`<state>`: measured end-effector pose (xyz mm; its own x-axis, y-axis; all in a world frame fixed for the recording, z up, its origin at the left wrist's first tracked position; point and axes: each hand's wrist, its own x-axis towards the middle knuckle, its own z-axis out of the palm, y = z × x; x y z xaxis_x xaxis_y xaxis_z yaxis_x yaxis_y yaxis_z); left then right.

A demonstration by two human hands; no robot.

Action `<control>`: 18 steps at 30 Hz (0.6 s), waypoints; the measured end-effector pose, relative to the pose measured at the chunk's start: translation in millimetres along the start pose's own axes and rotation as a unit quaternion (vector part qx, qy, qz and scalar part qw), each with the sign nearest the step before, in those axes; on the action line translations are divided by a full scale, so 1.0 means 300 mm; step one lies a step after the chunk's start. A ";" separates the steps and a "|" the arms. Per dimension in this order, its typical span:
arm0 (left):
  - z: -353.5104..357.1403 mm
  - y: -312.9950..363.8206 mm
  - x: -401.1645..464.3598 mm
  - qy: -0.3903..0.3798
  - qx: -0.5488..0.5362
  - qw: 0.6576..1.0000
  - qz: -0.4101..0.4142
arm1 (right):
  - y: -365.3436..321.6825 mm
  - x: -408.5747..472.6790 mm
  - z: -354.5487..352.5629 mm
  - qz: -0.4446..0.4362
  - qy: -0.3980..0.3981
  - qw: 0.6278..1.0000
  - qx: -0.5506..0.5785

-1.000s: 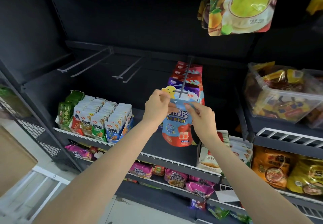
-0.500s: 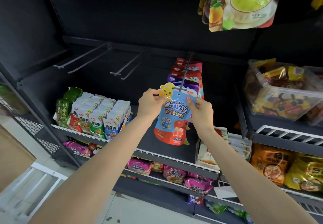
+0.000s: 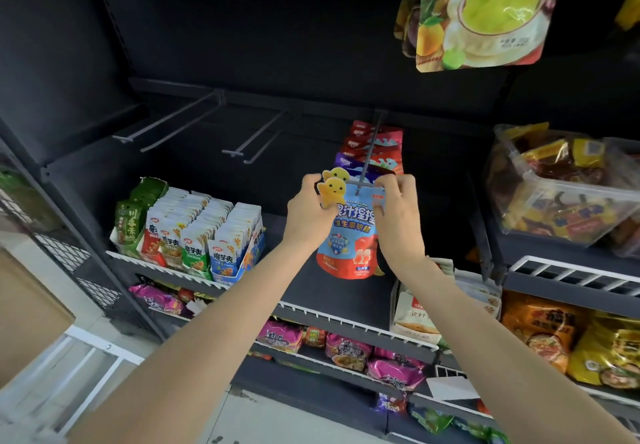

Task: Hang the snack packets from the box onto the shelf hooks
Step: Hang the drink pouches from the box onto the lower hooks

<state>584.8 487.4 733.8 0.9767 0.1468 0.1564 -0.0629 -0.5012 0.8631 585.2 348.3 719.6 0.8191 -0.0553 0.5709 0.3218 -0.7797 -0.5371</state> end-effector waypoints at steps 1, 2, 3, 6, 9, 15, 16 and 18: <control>0.005 -0.004 0.004 0.006 0.010 1.000 0.013 | -0.001 -0.003 0.007 -0.032 0.015 0.999 -0.038; 0.008 -0.008 0.009 0.011 0.020 0.999 0.022 | 0.001 -0.006 0.013 -0.057 0.029 0.995 -0.077; 0.008 -0.013 0.015 0.014 0.027 0.999 0.027 | 0.002 -0.008 0.014 -0.074 0.041 0.990 -0.109; 0.007 -0.028 0.024 0.012 0.037 0.998 0.039 | 0.004 -0.018 0.024 -0.087 0.027 0.984 -0.156; 0.007 -0.038 0.031 0.012 0.063 0.996 0.069 | -0.011 -0.032 0.037 -0.088 -0.007 0.990 -0.113; -0.019 -0.041 0.033 0.012 0.104 0.986 0.126 | -0.103 -0.043 0.064 -0.024 -0.068 0.997 -0.029; -0.027 -0.044 0.036 0.010 0.102 0.986 0.133 | -0.114 -0.041 0.075 -0.009 -0.071 0.997 -0.023; -0.050 -0.055 0.044 0.005 0.100 0.984 0.147 | -0.132 -0.043 0.099 0.007 -0.068 0.998 -0.003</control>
<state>595.7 510.3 728.9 0.9205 -0.0212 0.3903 -0.2991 -0.6808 0.6686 576.0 398.5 715.0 0.8801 0.0184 0.4745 0.3079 -0.7829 -0.5406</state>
